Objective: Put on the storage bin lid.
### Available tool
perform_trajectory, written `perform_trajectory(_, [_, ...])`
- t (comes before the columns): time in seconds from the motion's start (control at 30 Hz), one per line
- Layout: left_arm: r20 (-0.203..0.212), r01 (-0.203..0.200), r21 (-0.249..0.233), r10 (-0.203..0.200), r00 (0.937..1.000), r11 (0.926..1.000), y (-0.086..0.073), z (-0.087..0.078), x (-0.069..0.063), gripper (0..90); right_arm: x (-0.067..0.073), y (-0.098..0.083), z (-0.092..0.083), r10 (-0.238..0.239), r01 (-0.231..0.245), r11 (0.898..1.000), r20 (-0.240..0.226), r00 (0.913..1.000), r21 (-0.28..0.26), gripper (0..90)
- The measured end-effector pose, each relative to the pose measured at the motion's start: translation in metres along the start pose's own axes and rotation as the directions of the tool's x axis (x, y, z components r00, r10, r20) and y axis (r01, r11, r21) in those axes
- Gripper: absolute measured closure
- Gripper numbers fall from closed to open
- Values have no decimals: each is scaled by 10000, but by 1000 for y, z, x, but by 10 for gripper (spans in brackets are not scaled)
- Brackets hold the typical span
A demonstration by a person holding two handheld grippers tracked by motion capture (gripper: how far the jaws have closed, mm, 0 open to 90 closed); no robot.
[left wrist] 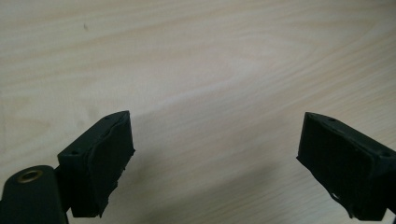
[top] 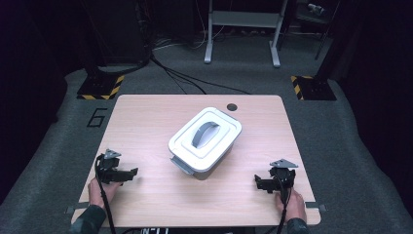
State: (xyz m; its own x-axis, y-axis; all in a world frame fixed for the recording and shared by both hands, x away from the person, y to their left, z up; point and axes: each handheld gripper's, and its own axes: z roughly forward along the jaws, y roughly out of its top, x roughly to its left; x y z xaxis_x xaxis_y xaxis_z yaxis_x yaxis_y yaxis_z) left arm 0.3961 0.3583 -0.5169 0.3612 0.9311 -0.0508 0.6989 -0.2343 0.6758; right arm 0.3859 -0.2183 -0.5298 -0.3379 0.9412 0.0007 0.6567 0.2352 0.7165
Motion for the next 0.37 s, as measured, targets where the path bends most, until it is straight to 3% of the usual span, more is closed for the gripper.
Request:
perform_trajectory(0.07, [-429,-358,-124,352,9985,9993,-8,4,1,82,0,0,0,4,-4,10000,1,10000,-2,0])
perform_trajectory(0.2, [-241,-580,-655,565,9981,9962,-14,5,5,57,1,0,0,65,-65,10000,-30,10000,-7,0])
perform_trajectory(0.37, [-247,-587,-724,570,9981,9956,-14,7,5,45,1,0,0,50,-50,10000,-17,10000,-28,0])
